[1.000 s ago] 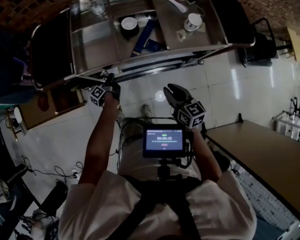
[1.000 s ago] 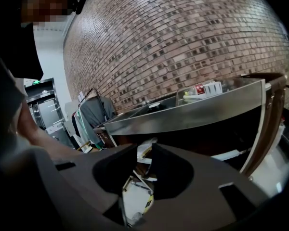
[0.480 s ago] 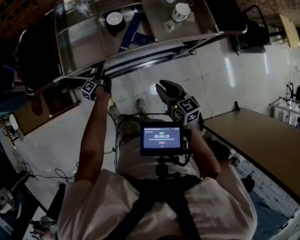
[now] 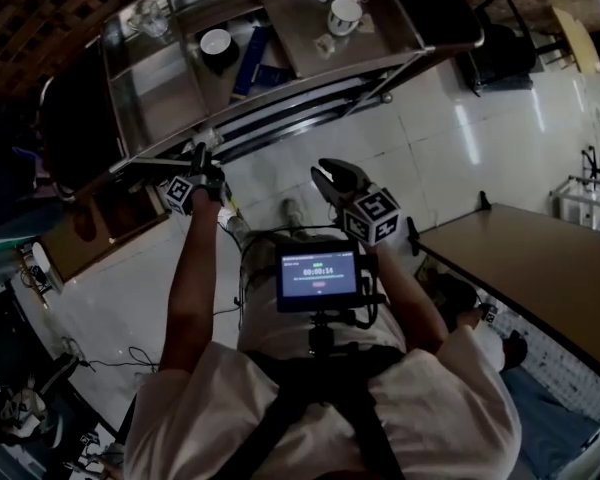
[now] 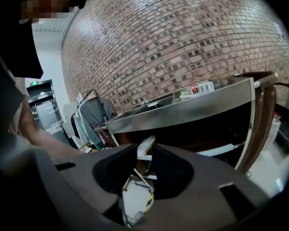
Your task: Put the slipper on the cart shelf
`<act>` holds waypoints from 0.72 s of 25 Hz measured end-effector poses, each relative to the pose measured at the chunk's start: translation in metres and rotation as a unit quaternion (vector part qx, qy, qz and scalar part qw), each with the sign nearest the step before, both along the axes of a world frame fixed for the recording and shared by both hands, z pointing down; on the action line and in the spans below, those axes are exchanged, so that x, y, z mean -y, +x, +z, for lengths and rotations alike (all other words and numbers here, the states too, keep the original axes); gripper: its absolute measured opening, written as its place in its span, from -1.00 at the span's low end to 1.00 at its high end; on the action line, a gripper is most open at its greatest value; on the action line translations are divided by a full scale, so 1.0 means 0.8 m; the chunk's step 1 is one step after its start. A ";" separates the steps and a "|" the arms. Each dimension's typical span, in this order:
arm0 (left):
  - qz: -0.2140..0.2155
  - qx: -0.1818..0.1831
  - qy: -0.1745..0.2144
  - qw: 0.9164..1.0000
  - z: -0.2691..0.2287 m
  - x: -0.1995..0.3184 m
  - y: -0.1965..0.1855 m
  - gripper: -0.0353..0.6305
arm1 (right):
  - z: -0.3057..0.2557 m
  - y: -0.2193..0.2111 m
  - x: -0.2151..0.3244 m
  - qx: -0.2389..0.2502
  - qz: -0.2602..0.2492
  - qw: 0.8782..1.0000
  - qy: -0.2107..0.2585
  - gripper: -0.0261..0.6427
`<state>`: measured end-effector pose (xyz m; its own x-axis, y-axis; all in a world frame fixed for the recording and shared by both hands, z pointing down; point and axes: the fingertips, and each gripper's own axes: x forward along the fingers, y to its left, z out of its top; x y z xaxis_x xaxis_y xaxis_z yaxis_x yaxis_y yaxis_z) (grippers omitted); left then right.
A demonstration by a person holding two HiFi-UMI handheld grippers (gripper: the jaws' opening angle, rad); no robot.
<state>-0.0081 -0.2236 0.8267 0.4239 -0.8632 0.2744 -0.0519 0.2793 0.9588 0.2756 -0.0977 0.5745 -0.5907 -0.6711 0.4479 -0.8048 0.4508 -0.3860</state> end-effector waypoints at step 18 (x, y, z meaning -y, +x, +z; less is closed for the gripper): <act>0.344 0.358 -0.052 0.866 0.066 -0.011 0.040 0.06 | 0.005 0.011 -0.041 -0.016 -0.005 1.000 -0.004 -0.61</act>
<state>0.0237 -0.2146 0.8795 0.5167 -0.4288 0.7410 -0.8119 0.0292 0.5831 0.2843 -0.0649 0.5783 -0.5829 -0.6614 0.4719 -0.8121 0.4556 -0.3645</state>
